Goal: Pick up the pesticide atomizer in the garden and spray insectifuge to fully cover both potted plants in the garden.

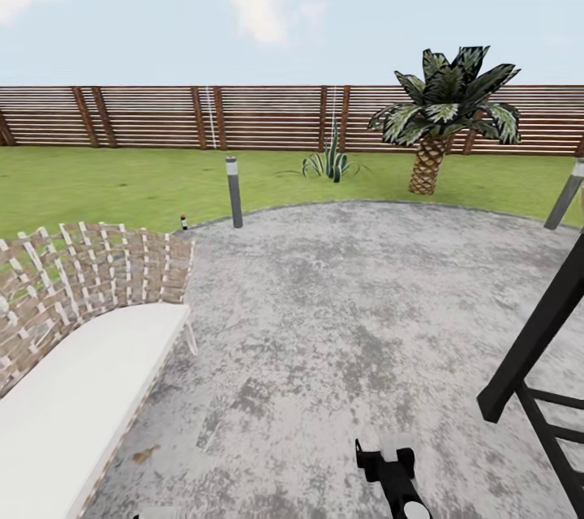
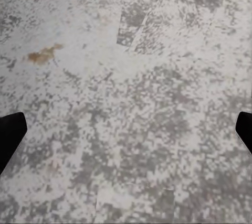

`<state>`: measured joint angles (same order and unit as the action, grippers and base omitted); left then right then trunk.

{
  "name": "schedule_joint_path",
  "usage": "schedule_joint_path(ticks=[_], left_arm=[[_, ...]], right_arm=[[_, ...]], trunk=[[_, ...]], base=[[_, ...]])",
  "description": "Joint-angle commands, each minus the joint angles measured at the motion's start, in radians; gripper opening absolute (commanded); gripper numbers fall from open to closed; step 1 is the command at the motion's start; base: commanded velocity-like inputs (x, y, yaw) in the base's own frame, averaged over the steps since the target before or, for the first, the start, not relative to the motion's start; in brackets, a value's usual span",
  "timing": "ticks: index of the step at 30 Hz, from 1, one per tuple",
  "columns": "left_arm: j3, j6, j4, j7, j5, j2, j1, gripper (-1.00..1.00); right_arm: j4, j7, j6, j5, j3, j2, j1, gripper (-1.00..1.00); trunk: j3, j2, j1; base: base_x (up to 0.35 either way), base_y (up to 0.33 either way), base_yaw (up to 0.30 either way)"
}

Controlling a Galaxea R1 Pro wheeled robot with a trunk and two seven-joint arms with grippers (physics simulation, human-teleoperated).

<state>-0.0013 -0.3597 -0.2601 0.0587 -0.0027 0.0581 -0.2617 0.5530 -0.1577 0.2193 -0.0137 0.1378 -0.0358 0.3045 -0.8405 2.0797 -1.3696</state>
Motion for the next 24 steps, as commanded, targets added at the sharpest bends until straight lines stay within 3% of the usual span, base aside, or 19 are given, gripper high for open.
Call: schedule_joint_path(ticks=[1, 24], left_arm=[[-0.001, -0.003, 0.001, 0.003, 0.000, 0.000, -0.001, 1.00], [-0.001, -0.004, 0.001, 0.003, -0.002, -0.001, 0.001, 1.00]], right_arm=[[-0.001, -0.009, 0.002, -0.002, 0.005, 0.001, 0.001, 1.00], [-0.001, -0.009, 0.002, -0.002, 0.004, 0.001, 0.001, 1.00]], trunk=[[-0.001, 0.000, 0.000], [-0.001, 0.000, 0.000]], base=[[0.337, 0.000, 0.000], [0.337, -0.036, 0.000]])
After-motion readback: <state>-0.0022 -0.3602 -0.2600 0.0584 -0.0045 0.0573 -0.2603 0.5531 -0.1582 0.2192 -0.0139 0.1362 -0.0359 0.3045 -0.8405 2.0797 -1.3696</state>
